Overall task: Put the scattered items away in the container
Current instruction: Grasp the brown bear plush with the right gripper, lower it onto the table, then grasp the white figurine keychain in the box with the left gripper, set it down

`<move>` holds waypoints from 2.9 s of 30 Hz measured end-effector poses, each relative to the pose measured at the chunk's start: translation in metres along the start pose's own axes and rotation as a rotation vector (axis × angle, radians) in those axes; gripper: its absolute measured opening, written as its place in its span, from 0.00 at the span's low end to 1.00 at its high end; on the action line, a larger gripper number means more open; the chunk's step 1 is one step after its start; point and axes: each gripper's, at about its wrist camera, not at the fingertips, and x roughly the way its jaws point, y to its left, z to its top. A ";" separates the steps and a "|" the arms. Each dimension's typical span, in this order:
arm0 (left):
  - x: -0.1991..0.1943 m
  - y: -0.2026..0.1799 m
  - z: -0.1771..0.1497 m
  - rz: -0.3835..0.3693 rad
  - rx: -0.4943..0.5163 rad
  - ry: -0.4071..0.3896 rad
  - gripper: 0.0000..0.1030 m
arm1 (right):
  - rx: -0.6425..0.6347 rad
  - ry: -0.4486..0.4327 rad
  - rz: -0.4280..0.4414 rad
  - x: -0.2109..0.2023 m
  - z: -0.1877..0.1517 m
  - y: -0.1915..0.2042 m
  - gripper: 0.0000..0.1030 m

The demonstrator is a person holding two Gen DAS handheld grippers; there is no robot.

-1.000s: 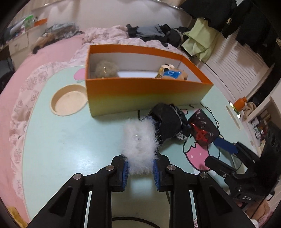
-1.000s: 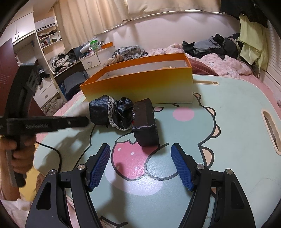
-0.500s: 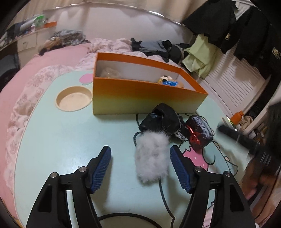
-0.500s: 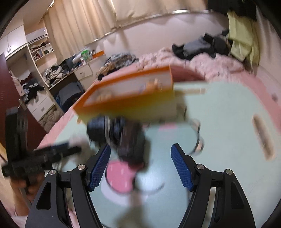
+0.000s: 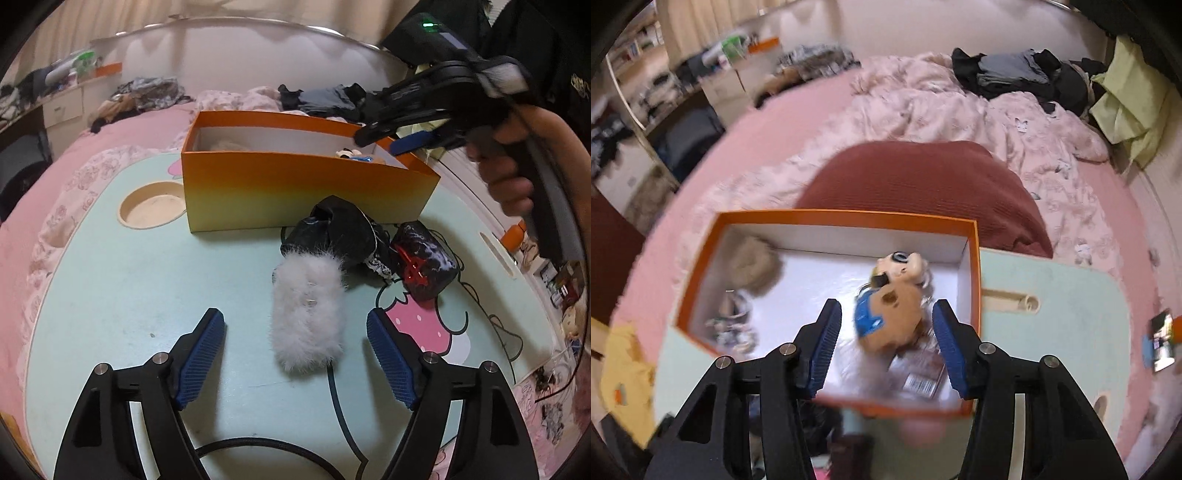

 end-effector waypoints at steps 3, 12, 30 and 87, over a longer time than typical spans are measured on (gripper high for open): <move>-0.001 0.000 -0.002 -0.004 -0.001 -0.002 0.78 | 0.001 0.076 -0.010 0.020 0.004 -0.001 0.51; -0.002 0.001 -0.003 -0.014 -0.007 -0.006 0.79 | -0.054 0.021 -0.013 0.024 0.001 0.010 0.40; 0.011 -0.020 -0.003 0.131 0.061 0.053 1.00 | 0.111 -0.236 0.071 -0.078 -0.142 -0.047 0.41; 0.163 -0.076 0.181 0.062 0.014 0.340 0.68 | 0.332 -0.399 0.130 -0.051 -0.216 -0.044 0.60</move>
